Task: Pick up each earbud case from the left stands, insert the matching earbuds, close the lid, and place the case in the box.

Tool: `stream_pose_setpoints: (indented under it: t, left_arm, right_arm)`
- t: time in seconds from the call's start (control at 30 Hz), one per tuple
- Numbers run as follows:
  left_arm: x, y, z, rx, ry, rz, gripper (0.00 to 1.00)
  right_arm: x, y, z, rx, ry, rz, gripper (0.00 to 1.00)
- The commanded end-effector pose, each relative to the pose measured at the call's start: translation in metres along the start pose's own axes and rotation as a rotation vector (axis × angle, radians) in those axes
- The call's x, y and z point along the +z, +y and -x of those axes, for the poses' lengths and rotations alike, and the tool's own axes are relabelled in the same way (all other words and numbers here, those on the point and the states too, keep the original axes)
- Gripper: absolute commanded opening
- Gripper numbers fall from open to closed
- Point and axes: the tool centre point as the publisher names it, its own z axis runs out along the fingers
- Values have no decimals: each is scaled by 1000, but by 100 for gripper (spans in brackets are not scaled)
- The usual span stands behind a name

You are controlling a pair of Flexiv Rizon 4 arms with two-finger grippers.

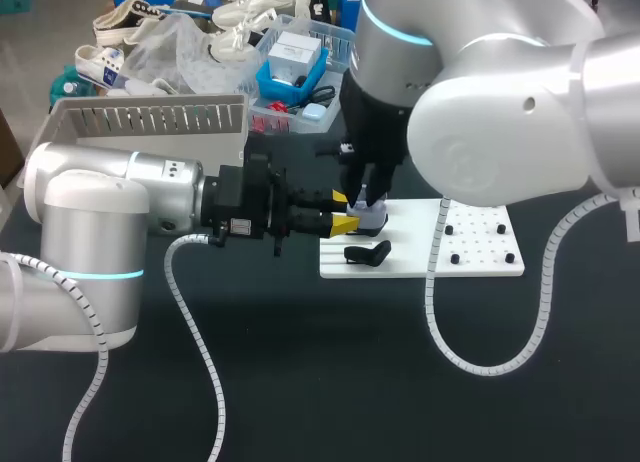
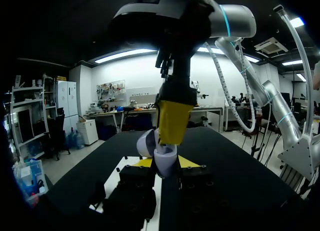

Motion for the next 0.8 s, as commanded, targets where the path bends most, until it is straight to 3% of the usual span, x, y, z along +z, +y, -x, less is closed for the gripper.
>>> stream_pose_setpoints:
  t: [0.03, 0.13, 0.43, 0.57, 0.67, 0.73, 0.77, 0.8]
  left_arm:
    - [0, 0, 0, 1, 1, 3, 0]
    - [0, 0, 0, 1, 1, 3, 0]
    - [0, 0, 0, 1, 1, 3, 0]
    - [0, 0, 0, 1, 1, 3, 0]
    - [0, 0, 0, 1, 1, 3, 0]
    - [0, 0, 0, 1, 1, 3, 0]
    - [0, 0, 0, 1, 1, 3, 0]
    - [0, 0, 0, 1, 1, 3, 0]
  right_arm:
    - [1, 1, 2, -1, 3, -5, 31]
    - [1, 1, 1, -2, 2, -6, 38]
    - [-13, 5, -4, -19, -25, -10, 41]
    - [-23, 3, -5, -12, -58, -8, 49]
    - [-25, -4, -2, 26, -81, -21, 65]
    - [-23, -12, 2, 59, -89, -32, 83]
    - [-21, -15, 4, 78, -93, -40, 98]
    - [-19, -19, 7, 91, -89, -44, 100]
